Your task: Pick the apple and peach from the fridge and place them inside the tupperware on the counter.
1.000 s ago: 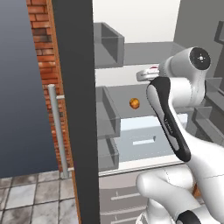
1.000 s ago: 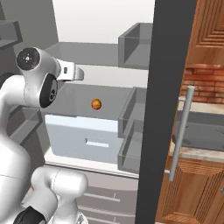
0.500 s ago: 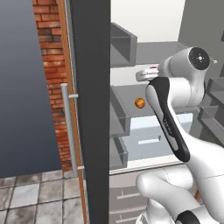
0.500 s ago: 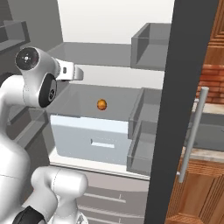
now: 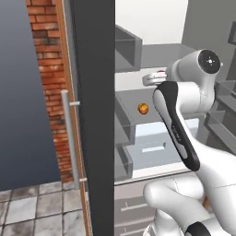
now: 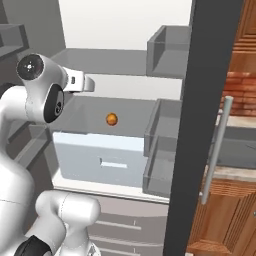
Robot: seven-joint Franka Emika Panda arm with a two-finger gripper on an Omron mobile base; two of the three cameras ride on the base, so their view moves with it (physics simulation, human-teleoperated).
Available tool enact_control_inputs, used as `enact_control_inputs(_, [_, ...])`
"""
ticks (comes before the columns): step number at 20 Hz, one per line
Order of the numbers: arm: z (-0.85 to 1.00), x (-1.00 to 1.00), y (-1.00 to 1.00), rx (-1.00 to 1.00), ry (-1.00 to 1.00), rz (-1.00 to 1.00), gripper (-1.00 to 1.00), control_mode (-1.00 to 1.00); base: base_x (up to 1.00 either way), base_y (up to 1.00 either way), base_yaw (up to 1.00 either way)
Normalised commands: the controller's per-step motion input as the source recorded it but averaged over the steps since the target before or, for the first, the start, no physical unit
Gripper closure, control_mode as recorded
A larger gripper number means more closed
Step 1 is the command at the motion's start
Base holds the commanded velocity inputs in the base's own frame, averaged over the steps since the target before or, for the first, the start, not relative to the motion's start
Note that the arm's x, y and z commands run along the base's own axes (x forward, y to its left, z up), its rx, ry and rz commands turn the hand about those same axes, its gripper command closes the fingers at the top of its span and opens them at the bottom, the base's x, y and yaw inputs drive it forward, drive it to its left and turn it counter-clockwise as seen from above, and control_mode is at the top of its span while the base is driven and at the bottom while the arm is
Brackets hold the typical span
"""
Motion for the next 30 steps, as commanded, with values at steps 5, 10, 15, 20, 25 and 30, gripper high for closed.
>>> enact_control_inputs(5, [0.00,0.00,0.00,0.00,0.00,0.00,1.00,1.00,0.00,-0.01,-0.23])
enact_control_inputs(10, [0.00,0.00,0.00,0.00,0.00,0.00,1.00,1.00,0.00,-0.01,-0.28])
enact_control_inputs(15, [0.00,0.00,0.00,0.00,0.00,0.00,1.00,1.00,0.00,0.00,-0.33])
enact_control_inputs(20, [0.00,0.00,0.00,0.00,0.00,0.00,1.00,1.00,-0.02,0.03,-0.36])
enact_control_inputs(25, [0.00,0.00,0.00,0.00,0.00,0.00,1.00,1.00,-0.37,0.19,-0.39])
enact_control_inputs(30, [0.00,0.00,0.00,0.00,0.00,0.00,1.00,1.00,-0.53,0.11,-0.39])
